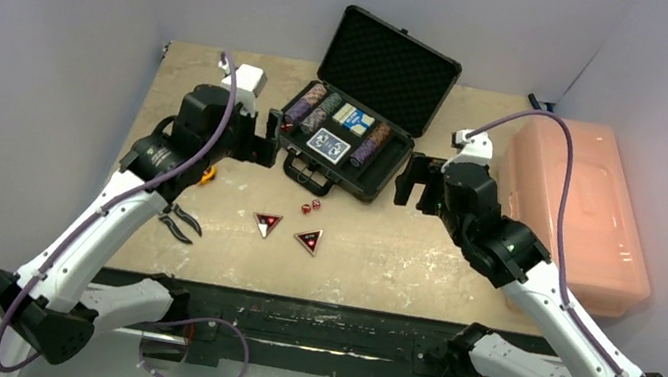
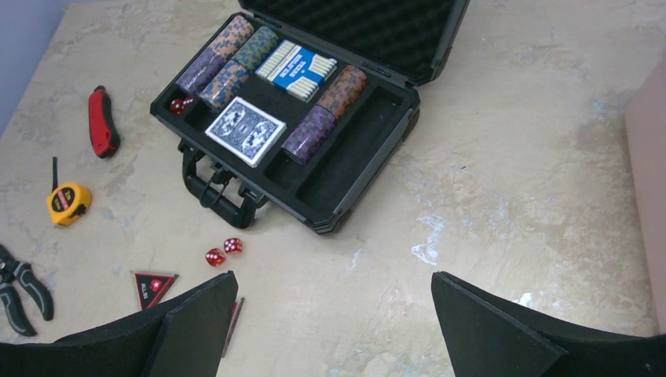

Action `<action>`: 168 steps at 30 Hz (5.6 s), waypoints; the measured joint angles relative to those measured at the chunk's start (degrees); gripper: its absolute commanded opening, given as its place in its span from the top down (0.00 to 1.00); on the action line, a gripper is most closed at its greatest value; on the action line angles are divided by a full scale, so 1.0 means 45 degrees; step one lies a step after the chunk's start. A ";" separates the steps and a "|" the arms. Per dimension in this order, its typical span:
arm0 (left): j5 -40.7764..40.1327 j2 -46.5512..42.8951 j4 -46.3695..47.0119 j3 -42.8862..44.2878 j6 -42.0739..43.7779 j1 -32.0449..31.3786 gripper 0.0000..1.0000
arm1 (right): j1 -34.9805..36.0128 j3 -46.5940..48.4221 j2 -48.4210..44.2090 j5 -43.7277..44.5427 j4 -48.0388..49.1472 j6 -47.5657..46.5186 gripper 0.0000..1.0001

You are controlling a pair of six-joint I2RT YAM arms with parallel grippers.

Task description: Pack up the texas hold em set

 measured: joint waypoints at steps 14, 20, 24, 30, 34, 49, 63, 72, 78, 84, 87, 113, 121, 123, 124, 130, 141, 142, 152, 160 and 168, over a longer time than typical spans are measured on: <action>-0.1481 -0.1593 0.0330 -0.2424 0.0636 0.0000 0.06 | 0.0000 0.0413 0.2501 -0.2914 0.0685 -0.1020 0.01; -0.2351 -0.2234 0.0403 -0.2467 0.0651 0.0000 0.08 | 0.0000 0.0418 0.3531 -0.4527 0.1205 -0.1739 0.01; -0.2934 -0.2584 0.0461 -0.2467 0.0661 0.0000 0.09 | 0.0019 0.0452 0.4333 -0.5241 0.1418 -0.1977 0.01; -0.3789 -0.2997 0.0563 -0.2628 0.0709 0.0000 0.09 | 0.0223 0.0772 0.5848 -0.5727 0.1583 -0.2098 0.01; -0.4095 -0.3109 0.0568 -0.2662 0.0719 0.0000 0.10 | 0.0515 0.1535 0.7213 -0.5445 0.1530 -0.2108 0.19; -0.4435 -0.3303 0.0563 -0.2667 0.0758 0.0000 0.10 | 0.1666 0.3784 1.1259 -0.3808 0.1379 -0.0053 0.46; -0.4498 -0.3390 0.0568 -0.2667 0.0937 0.0000 0.11 | 0.1700 0.4823 1.3197 -0.3293 0.1326 0.0248 0.53; -0.4517 -0.3390 0.0568 -0.2667 0.0947 0.0000 0.11 | 0.1753 0.5464 1.3770 -0.3293 0.1297 0.0248 0.54; -0.4512 -0.3390 0.0568 -0.2667 0.0947 0.0000 0.11 | 0.1753 0.5484 1.3964 -0.3279 0.1282 0.0248 0.58; -0.4512 -0.3390 0.0568 -0.2671 0.0947 0.0000 0.11 | 0.1802 0.5586 1.4149 -0.3235 0.1282 0.0243 0.59; -0.4512 -0.3390 0.0568 -0.2671 0.0952 0.0000 0.11 | 0.1812 0.5605 1.4256 -0.3235 0.1277 0.0243 0.60; -0.4517 -0.3390 0.0573 -0.2671 0.1054 0.0000 0.11 | 0.1894 0.6033 1.4576 -0.3016 0.1200 0.0160 0.76; -0.4517 -0.3390 0.0573 -0.2676 0.1069 0.0000 0.11 | 0.1904 0.6033 1.4576 -0.3011 0.1107 0.0141 0.67; -0.4517 -0.3390 0.0573 -0.2676 0.1073 0.0000 0.11 | 0.1909 0.6033 1.4576 -0.3007 0.1059 0.0141 0.67; -0.4517 -0.3390 0.0573 -0.2681 0.1073 0.0000 0.11 | 0.1914 0.6033 1.4576 -0.3007 0.1044 0.0141 0.67; -0.4522 -0.3419 0.0573 -0.2735 0.1083 0.0000 0.11 | 0.1919 0.6033 1.4576 -0.3011 0.1001 0.0112 0.75; -0.4522 -0.3444 0.0578 -0.2783 0.1083 0.0000 0.11 | 0.1967 0.6067 1.4576 -0.3026 0.0933 0.0044 0.99; -0.4522 -0.3449 0.0578 -0.2783 0.1088 0.0000 0.11 | 0.1972 0.6096 1.4576 -0.3031 0.0884 0.0044 1.00; -0.4522 -0.3449 0.0578 -0.2788 0.1088 0.0000 0.11 | 0.1977 0.6494 1.3906 -0.3055 0.0287 0.0049 1.00; -0.4522 -0.3449 0.0578 -0.2788 0.1083 0.0000 0.12 | 0.1967 0.7325 1.3211 -0.2851 0.0044 -0.0034 1.00; -0.4522 -0.3458 0.0578 -0.2832 0.1083 0.0000 0.12 | 0.1632 0.7718 1.3163 -0.2409 -0.0160 -0.0291 1.00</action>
